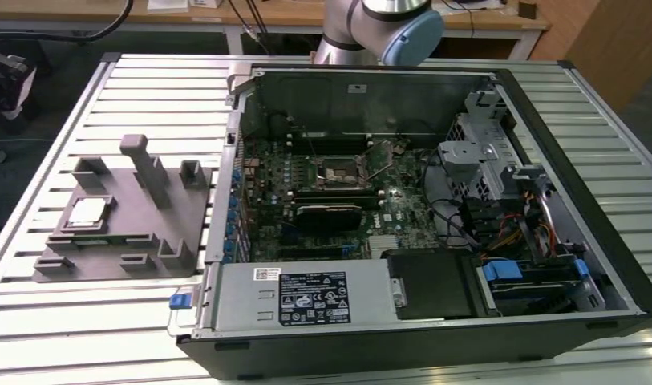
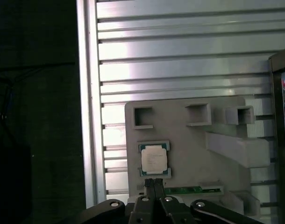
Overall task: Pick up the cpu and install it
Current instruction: 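Pick up the cpu and move it towards the insertion slot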
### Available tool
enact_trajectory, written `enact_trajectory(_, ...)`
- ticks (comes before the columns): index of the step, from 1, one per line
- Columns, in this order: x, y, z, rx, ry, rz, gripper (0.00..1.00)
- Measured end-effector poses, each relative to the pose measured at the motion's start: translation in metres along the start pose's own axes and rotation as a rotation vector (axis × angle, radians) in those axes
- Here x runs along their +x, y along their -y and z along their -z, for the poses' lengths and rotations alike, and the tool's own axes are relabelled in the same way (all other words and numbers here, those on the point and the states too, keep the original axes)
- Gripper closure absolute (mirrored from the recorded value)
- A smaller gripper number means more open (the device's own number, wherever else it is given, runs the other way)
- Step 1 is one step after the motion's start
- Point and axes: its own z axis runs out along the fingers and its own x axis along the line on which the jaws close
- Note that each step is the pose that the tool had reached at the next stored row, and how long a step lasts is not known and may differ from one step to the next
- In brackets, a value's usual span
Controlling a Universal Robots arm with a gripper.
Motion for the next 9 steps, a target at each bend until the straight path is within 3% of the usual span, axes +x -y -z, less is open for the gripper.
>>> enact_trajectory(4,-0.0001,0.0005,-0.0036,-0.0001,0.0,0.0,0.83)
enact_trajectory(9,-0.0002,0.0016,-0.0101,0.0,-0.0005,0.015,0.59)
